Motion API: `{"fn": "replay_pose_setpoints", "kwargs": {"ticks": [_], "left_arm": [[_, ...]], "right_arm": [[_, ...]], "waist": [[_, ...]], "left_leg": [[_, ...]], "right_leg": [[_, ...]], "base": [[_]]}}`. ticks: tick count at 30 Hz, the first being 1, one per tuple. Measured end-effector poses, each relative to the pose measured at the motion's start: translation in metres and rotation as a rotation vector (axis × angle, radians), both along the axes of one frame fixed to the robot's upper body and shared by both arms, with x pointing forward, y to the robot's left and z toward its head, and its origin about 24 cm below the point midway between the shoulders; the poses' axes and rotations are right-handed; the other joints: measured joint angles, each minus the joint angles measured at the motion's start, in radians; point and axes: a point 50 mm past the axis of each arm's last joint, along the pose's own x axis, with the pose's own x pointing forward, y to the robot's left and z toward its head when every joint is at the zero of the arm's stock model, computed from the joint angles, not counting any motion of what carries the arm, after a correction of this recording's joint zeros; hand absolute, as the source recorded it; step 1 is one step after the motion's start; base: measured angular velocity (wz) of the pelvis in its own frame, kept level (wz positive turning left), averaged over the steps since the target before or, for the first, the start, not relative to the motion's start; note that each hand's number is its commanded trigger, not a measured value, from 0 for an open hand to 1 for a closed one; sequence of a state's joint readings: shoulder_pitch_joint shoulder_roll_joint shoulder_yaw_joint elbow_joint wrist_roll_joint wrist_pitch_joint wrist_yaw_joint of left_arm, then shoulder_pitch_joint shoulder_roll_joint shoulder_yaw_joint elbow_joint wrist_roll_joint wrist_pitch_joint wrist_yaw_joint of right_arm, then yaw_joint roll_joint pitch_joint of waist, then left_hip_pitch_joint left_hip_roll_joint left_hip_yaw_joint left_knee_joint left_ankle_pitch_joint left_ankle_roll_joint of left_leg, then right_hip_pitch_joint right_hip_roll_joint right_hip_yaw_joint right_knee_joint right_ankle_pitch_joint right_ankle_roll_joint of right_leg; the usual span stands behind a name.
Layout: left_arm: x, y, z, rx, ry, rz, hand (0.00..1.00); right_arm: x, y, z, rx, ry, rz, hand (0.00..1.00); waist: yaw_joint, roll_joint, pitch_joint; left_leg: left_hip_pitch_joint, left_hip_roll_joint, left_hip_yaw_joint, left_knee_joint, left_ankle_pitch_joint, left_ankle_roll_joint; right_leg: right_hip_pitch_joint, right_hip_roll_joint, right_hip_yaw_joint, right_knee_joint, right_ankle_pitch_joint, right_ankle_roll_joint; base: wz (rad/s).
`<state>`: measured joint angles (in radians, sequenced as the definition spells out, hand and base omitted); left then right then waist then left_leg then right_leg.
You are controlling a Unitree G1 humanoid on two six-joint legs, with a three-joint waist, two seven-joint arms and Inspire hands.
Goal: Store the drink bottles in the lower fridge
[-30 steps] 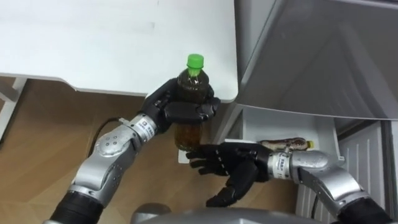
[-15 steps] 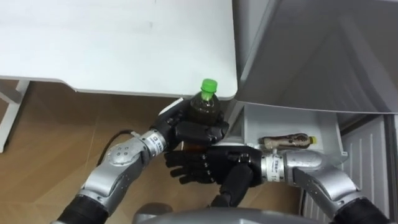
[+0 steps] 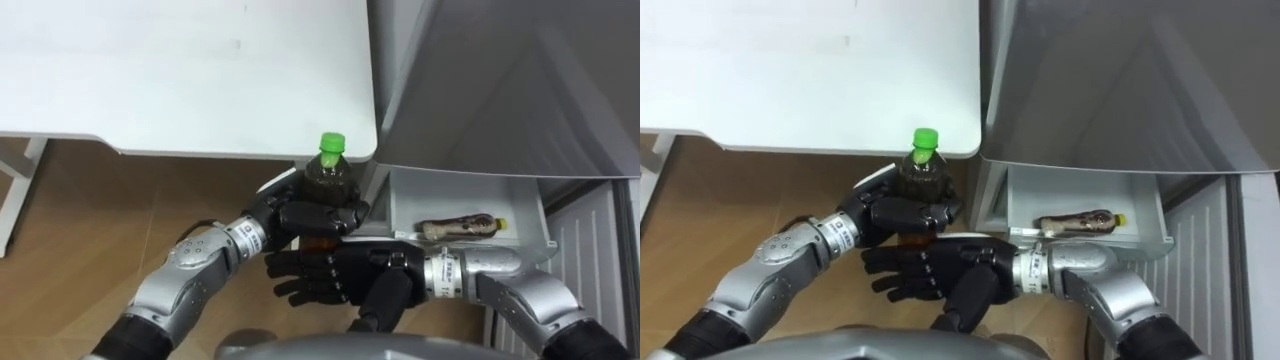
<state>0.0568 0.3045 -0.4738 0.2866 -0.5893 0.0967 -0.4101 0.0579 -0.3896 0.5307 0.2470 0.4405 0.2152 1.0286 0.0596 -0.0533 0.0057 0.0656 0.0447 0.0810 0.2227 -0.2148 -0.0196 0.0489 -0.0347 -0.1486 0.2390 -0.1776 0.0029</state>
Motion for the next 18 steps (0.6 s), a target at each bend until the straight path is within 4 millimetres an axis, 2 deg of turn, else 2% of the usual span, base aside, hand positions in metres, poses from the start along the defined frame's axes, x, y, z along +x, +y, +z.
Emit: {"fn": "replay_pose_setpoints", "kwargs": {"ticks": [10,16,18], "left_arm": [[-0.001,0.002,-0.001,-0.011,0.016,-0.006,1.0],[0.005,0.0,0.011,-0.015,-0.042,0.0,1.0],[0.007,0.0,0.017,-0.011,-0.065,0.009,1.0]], "right_arm": [[-0.001,0.002,0.003,0.016,-0.003,0.026,0.0],[0.0,0.002,0.004,0.019,-0.021,0.028,0.0],[0.001,0.001,0.004,0.013,-0.031,0.017,0.0]], "waist": [[-0.002,0.001,0.001],[-0.001,0.004,0.0026],[-0.001,0.004,0.0065]], "left_leg": [[-0.012,0.0,-0.001,0.016,0.0,0.0],[-0.013,0.0,0.004,0.016,-0.002,0.001],[-0.013,0.001,0.005,0.016,-0.003,0.001]], "right_leg": [[-0.013,0.0,0.006,0.002,-0.001,-0.001],[-0.014,0.0,0.009,0.002,-0.001,-0.001],[-0.015,0.0,0.008,0.001,-0.001,-0.001]], "base": [[-0.01],[-0.01],[0.0]]}}
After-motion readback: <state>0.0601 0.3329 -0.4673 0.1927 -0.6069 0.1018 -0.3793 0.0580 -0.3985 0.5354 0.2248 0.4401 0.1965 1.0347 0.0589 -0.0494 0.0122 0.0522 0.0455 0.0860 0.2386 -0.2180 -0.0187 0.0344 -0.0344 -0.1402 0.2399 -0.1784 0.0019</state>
